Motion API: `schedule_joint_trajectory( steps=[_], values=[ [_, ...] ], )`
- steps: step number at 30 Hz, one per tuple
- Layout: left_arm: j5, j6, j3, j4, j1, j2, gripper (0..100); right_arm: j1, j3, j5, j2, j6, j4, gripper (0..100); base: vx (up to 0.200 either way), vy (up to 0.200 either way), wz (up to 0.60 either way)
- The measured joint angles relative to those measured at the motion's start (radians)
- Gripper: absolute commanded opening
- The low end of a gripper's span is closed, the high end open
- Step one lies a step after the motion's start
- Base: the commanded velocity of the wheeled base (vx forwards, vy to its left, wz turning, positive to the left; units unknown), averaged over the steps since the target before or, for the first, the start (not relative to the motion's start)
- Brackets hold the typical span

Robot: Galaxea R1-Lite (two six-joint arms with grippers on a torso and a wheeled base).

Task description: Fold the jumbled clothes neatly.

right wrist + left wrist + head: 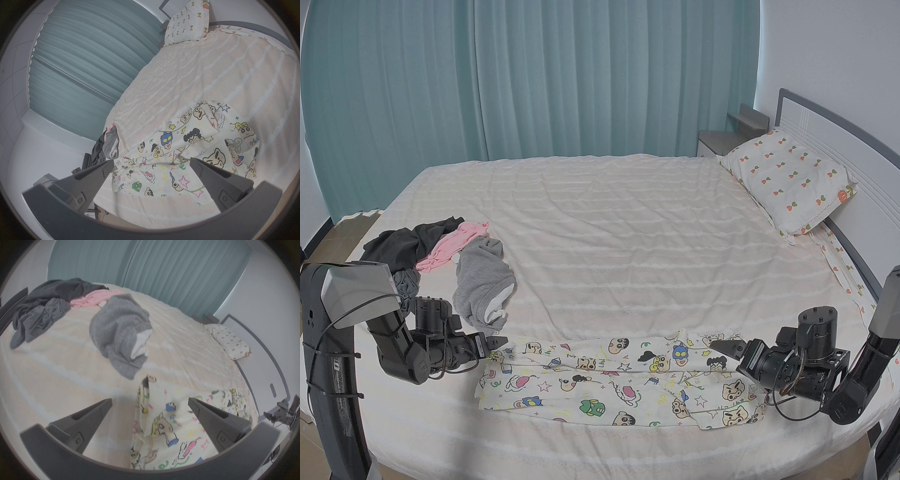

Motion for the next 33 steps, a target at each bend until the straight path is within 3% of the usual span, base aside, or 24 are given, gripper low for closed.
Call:
schedule_joint_trajectory(
  steps=[5,9,15,20,33],
  values=[
    [0.002,-0.048,-0.040,0.002,0.007,0.000,100,0.000,0.000,0.000,0.000,0.000,0.000,100,0.000,0.000,0.00],
    [-0.014,-0.058,-0.104,0.126,0.000,0.004,100,0.000,0.000,0.000,0.000,0.000,0.000,100,0.000,0.000,0.00],
    [-0.127,-0.059,-0.214,0.304,-0.012,0.014,100,0.001,0.000,0.000,0.003,0.000,0.000,100,0.000,0.000,0.00],
    [-0.153,-0.056,-0.291,0.385,-0.017,0.031,100,0.006,-0.001,-0.001,0.012,-0.003,-0.001,100,0.000,0.000,0.00],
    [-0.200,-0.068,-0.297,0.395,-0.026,0.043,100,0.009,0.021,-0.001,0.059,-0.007,-0.103,100,0.000,0.000,0.00]
  ],
)
